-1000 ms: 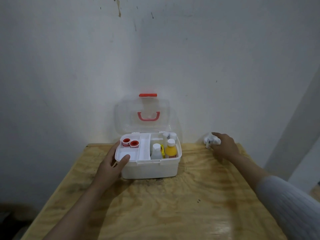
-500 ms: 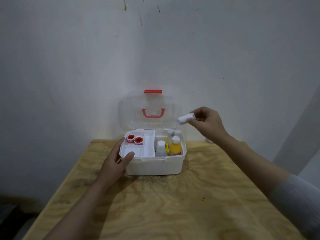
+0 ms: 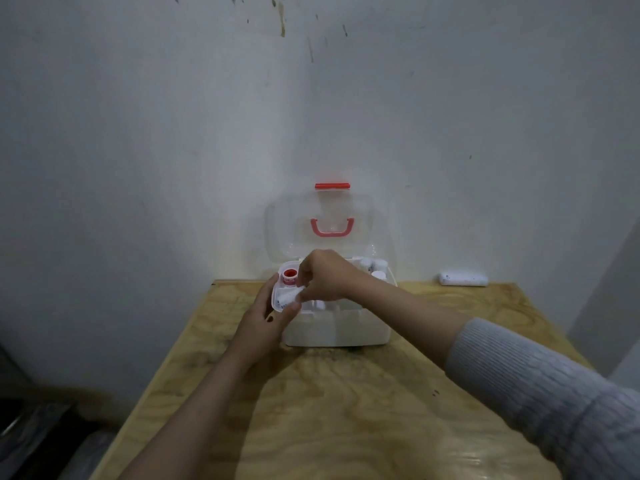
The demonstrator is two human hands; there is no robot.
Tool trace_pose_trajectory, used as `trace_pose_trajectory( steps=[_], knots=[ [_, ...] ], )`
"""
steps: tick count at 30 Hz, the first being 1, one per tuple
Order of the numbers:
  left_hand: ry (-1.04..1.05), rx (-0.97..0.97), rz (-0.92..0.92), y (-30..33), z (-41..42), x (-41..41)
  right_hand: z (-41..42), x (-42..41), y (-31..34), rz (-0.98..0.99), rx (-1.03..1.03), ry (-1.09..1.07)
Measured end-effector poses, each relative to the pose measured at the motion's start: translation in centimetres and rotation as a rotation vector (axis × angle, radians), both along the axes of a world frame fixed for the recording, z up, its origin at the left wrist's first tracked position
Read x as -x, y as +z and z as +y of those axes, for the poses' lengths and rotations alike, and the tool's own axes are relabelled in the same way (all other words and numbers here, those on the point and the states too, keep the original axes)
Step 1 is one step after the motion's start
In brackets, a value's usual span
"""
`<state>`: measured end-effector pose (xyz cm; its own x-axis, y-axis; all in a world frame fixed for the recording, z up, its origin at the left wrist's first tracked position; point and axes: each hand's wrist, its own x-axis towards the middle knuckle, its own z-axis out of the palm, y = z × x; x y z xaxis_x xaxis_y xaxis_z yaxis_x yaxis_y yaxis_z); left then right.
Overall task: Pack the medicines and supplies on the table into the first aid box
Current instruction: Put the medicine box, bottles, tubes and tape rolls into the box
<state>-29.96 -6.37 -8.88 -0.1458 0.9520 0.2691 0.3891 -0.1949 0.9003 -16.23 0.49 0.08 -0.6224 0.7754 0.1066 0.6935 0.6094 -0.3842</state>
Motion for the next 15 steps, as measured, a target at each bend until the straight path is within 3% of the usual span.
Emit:
trace_pose_trajectory(
  steps=[4,10,15],
  knots=[
    [0.009,0.027,-0.024,-0.3,0.2,0.2,1.1,-2.6,1.0,0.085,-0.021,-0.066],
    [0.009,0.030,-0.048,-0.9,0.5,0.4,5.9,-13.5,0.2,0.260,-0.164,-0.437],
    [0.007,0.020,-0.028,-0.8,0.6,0.3,8.7,-22.7,-5.6,0.053,-0.076,-0.727]
  ],
)
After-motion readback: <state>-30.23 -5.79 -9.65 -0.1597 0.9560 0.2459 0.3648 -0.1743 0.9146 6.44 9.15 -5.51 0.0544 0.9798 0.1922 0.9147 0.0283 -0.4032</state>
